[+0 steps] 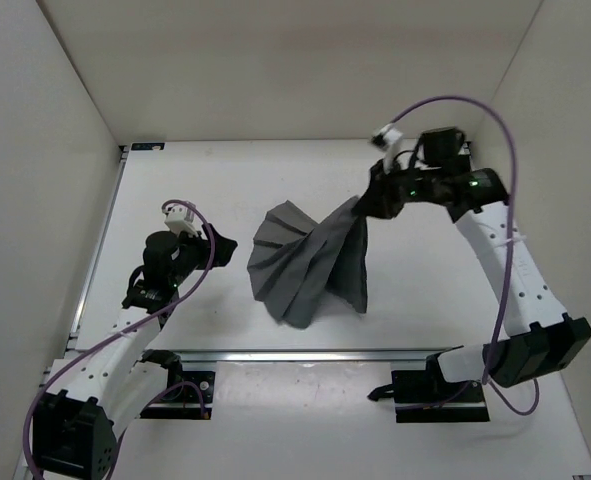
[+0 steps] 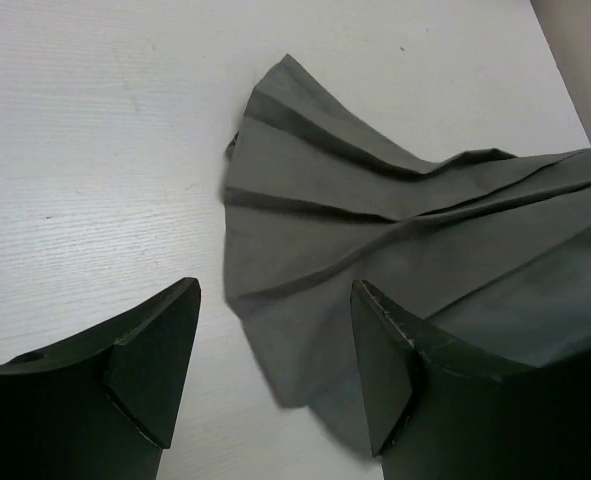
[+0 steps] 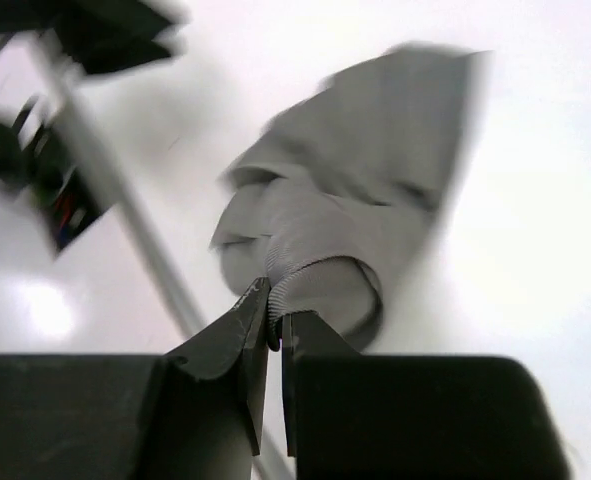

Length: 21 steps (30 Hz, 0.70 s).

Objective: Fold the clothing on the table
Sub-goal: Move the skirt to the center of the board

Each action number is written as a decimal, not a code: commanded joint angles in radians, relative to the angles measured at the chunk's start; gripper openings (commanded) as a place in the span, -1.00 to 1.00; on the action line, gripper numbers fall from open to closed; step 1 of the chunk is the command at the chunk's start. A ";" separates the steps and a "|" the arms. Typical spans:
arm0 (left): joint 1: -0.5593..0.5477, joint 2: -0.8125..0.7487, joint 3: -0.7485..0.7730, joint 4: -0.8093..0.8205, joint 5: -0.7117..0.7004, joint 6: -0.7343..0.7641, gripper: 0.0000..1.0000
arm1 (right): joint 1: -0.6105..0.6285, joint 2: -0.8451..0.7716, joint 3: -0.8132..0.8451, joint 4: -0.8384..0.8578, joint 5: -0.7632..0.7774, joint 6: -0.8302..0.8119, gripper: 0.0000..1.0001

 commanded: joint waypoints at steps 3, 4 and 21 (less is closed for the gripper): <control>-0.005 0.004 0.025 0.039 -0.003 -0.016 0.44 | -0.219 0.062 0.119 0.120 0.001 0.137 -1.00; -0.006 0.009 0.022 0.040 -0.001 -0.017 0.44 | -0.230 0.128 0.180 0.116 -0.039 0.148 -1.00; 0.001 0.000 0.028 0.016 -0.009 -0.005 0.46 | -0.498 -0.226 -0.231 0.808 -0.618 0.679 -1.00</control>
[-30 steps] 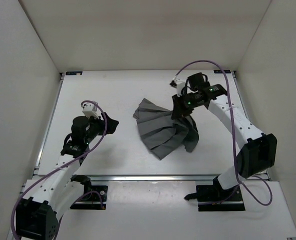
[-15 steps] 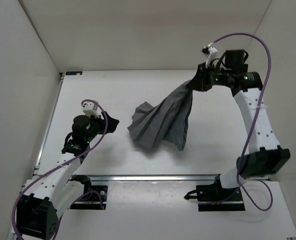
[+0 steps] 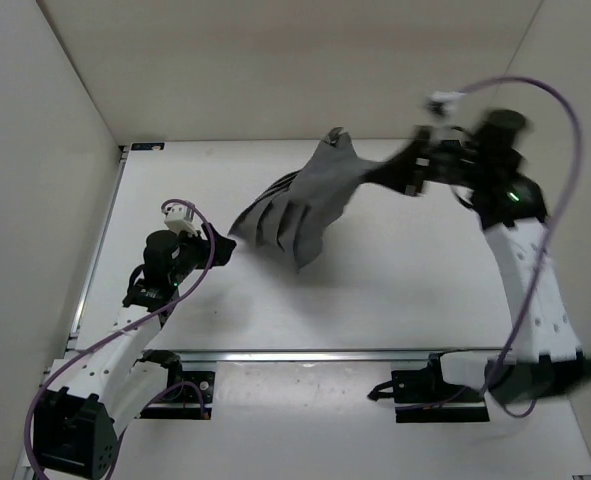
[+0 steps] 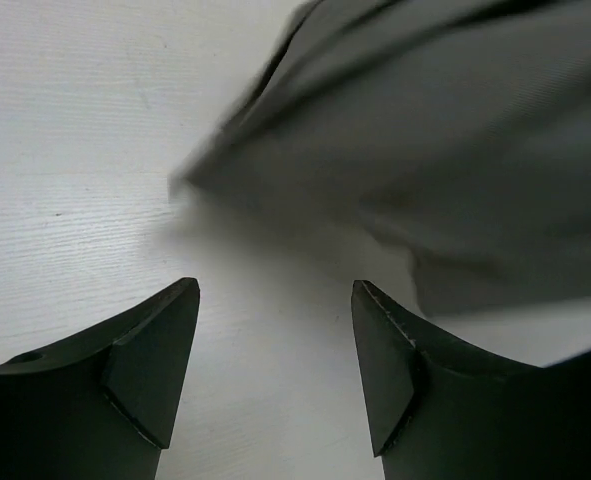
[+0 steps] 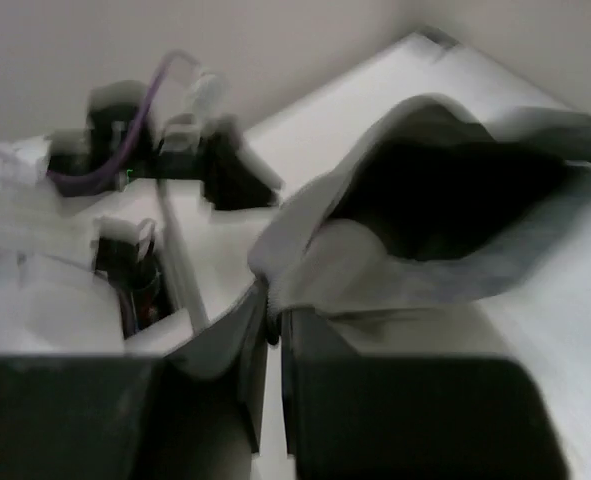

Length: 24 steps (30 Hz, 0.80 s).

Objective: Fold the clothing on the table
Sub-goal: Move the skirt to the center of the board

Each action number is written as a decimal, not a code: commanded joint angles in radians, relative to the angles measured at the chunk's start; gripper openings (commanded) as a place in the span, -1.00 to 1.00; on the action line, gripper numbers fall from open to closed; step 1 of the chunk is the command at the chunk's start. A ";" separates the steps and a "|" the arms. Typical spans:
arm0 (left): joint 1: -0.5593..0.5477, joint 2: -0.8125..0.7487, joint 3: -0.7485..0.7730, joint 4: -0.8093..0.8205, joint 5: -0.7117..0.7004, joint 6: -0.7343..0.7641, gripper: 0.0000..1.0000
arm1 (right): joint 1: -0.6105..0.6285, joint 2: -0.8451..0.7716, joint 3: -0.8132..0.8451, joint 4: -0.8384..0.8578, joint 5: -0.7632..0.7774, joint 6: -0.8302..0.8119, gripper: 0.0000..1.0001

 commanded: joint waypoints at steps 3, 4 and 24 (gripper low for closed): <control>0.002 -0.023 0.046 -0.006 0.005 0.003 0.47 | -0.476 -0.184 -0.653 1.032 -0.335 0.892 -1.00; 0.005 -0.022 0.063 -0.007 0.000 0.013 0.47 | -0.458 -0.168 -0.669 0.962 -0.317 0.832 -1.00; -0.099 0.350 0.294 0.058 0.088 -0.003 0.94 | -0.229 0.212 -0.491 -0.134 0.829 0.149 -1.00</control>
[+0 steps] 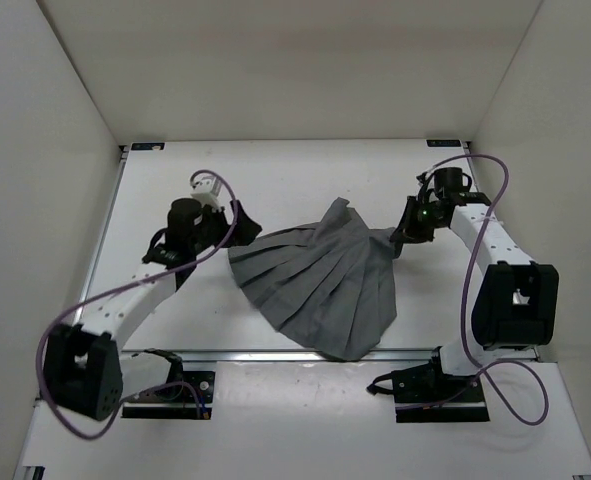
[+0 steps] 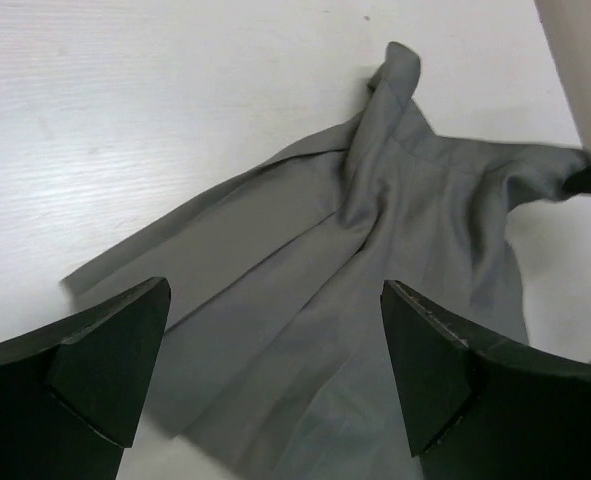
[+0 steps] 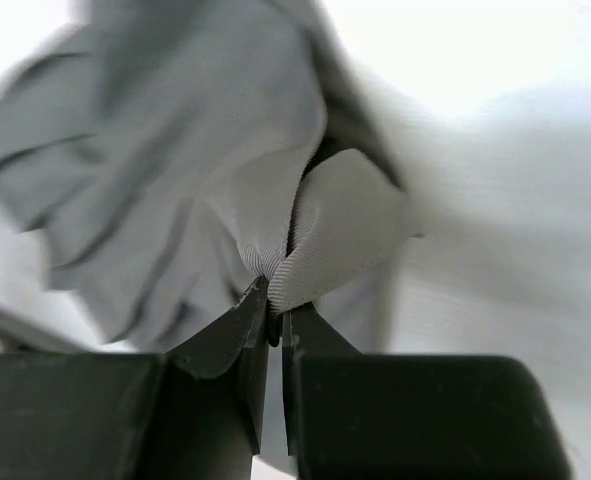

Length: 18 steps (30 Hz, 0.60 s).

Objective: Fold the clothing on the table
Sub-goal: Move the skirt to the center of the board, then flatten the skirt out

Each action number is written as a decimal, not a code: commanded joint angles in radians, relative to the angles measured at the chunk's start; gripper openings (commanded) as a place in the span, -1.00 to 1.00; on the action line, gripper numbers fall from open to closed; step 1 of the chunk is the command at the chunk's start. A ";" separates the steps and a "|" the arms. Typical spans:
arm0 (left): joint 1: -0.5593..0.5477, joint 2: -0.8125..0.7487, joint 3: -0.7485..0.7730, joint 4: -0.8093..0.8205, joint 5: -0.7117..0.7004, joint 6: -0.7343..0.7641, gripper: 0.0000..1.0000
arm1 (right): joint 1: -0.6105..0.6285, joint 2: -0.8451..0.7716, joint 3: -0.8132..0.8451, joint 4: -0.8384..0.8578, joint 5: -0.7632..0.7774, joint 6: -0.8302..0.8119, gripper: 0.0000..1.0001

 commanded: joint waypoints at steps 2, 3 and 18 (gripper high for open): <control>-0.060 0.214 0.185 0.086 0.054 0.020 0.97 | 0.035 0.033 0.055 -0.154 0.312 -0.059 -0.98; -0.078 0.281 0.232 0.092 0.050 0.020 0.97 | 0.040 0.039 0.058 -0.177 0.364 -0.061 -1.00; -0.193 0.918 0.724 0.087 0.163 -0.020 0.98 | 0.050 -0.039 0.006 -0.144 0.379 -0.070 -1.00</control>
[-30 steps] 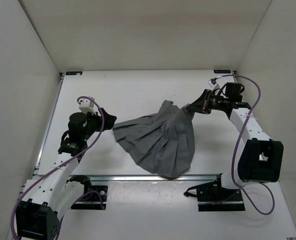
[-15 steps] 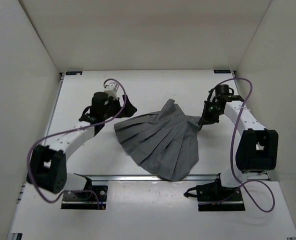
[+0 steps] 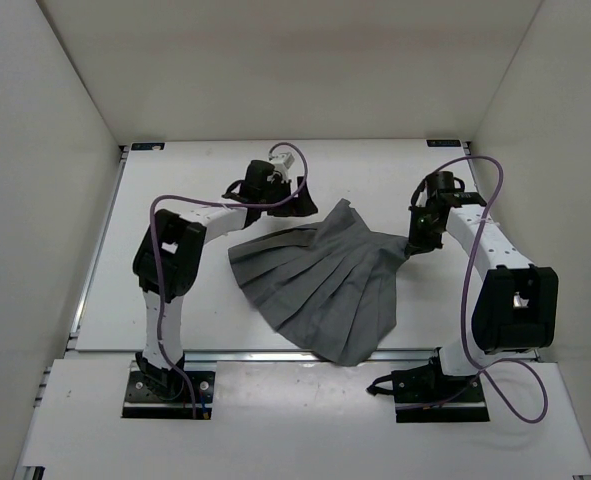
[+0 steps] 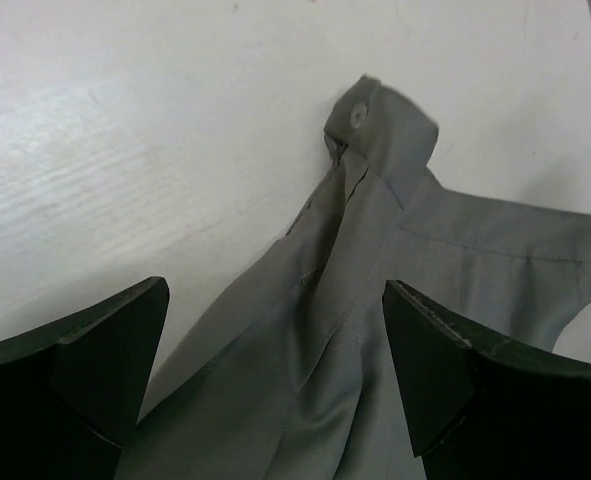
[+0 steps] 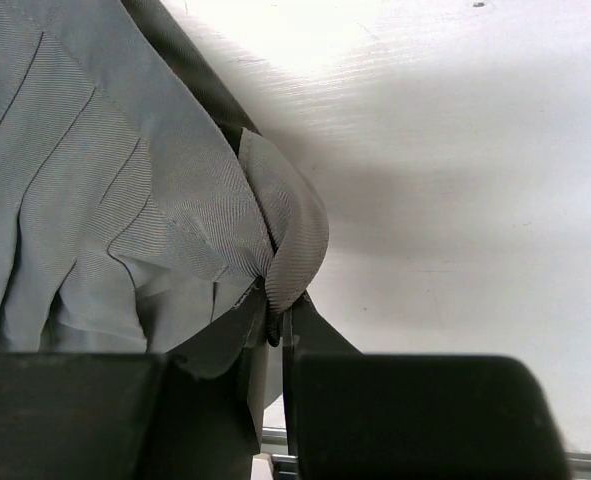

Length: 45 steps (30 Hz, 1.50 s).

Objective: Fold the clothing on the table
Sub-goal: Flatten the skirt out

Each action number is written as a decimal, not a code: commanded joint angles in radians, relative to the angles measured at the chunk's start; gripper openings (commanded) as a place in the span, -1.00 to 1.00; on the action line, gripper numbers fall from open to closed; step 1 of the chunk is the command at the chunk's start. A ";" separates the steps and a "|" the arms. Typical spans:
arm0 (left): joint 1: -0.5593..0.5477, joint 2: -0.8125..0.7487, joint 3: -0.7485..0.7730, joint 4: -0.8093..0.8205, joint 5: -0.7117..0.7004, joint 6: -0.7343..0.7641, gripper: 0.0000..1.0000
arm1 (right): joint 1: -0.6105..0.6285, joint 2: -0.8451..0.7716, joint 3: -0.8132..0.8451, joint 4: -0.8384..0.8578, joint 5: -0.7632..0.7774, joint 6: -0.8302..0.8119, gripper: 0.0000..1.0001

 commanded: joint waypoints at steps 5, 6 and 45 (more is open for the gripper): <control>-0.072 0.056 0.098 -0.097 -0.061 0.092 0.97 | 0.015 -0.021 -0.003 0.008 -0.001 -0.026 -0.99; -0.086 0.061 0.109 -0.135 -0.116 0.109 0.97 | 0.018 -0.028 -0.003 0.015 -0.005 -0.019 -1.00; 0.031 -0.591 -0.472 -0.239 -0.167 -0.042 0.02 | 0.124 0.055 0.002 0.044 -0.074 -0.068 -1.00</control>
